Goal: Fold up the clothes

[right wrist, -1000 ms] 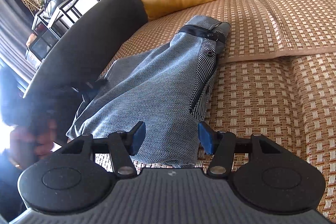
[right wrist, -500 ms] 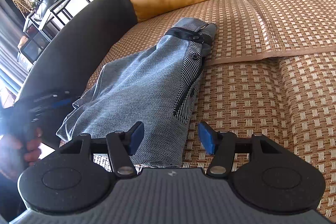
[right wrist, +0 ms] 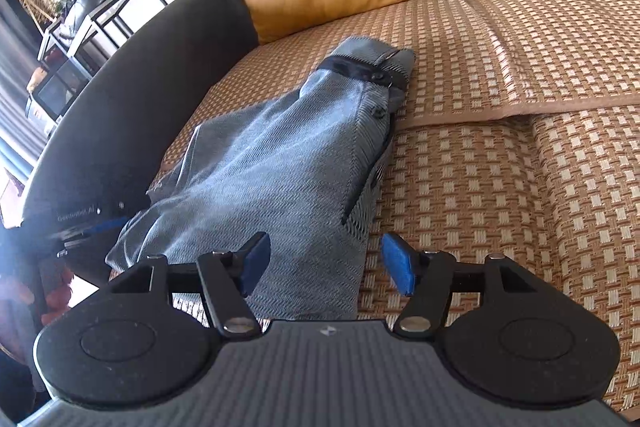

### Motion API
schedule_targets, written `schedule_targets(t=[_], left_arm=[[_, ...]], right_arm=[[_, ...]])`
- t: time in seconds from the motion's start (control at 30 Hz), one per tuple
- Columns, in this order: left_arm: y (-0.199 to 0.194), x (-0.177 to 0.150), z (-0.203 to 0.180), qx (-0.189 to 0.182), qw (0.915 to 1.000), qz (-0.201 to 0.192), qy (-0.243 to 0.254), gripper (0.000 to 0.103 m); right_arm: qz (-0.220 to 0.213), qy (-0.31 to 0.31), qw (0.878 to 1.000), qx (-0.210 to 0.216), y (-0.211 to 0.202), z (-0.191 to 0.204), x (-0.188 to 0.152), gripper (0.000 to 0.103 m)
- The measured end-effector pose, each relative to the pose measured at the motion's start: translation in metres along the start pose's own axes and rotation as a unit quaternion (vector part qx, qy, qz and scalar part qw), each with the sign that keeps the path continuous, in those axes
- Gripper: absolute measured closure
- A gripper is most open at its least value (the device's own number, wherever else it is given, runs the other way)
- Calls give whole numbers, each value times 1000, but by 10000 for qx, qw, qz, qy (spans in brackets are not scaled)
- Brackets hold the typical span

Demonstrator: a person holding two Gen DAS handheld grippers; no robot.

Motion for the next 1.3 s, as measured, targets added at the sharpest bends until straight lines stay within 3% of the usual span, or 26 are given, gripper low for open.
schedule_targets(t=[0.1,0.43,0.53,0.6,0.63,0.67,0.73,0.9,1.0,1.1,1.2,1.27,1.3], left_arm=[[6,6,5,-252,9988,96,-412,26],[52,-10,-10,-454,9964,709,84,21],[62,-20,-8,-548,9948,851,-82,21],[66,-25,-8,-629,9935,899,-317,28],[66,-27,-9,-680,9927,913,-399,42],[65,-28,-11,-682,9928,899,-412,52],[60,-29,-23,-782,9924,901,-314,64],[45,-48,-73,-1060,9895,966,-157,67],[34,-73,-104,-1369,9851,995,-308,65],[24,-90,-125,-1566,9833,914,-129,55],[15,-81,-121,-1430,9866,785,-38,42],[11,-68,-113,-1282,9896,646,35,26],[10,-60,-108,-1197,9912,558,93,23]], right_arm=[[-22,137,9999,-32,3,-7,6,32],[155,1105,9933,308,38,-20,4,31],[325,1490,9872,471,51,-20,-4,31],[388,1680,9835,554,57,-20,-8,33],[385,1729,9825,580,59,-20,-8,39],[431,1684,9827,631,58,-21,-7,57],[539,1565,9834,739,54,-21,-5,68],[551,1181,9895,617,21,-43,6,72],[465,1272,9901,379,-8,-77,2,72],[434,1496,9876,202,-31,-108,-8,66],[354,1486,9883,23,-45,-121,-13,44],[108,1455,9893,82,-56,-123,-4,43],[17,1482,9889,99,-59,-124,1,42]])
Point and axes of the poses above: each gripper's, at about its wrist camera, not at the fingertips, and y roughly the way its jaws point, z to its left, x to its top, the point moved 10 cm from there along y, roughly the way its jaws point, and after that the axes turned 14 degrees about -z, right-handed, at the moved point
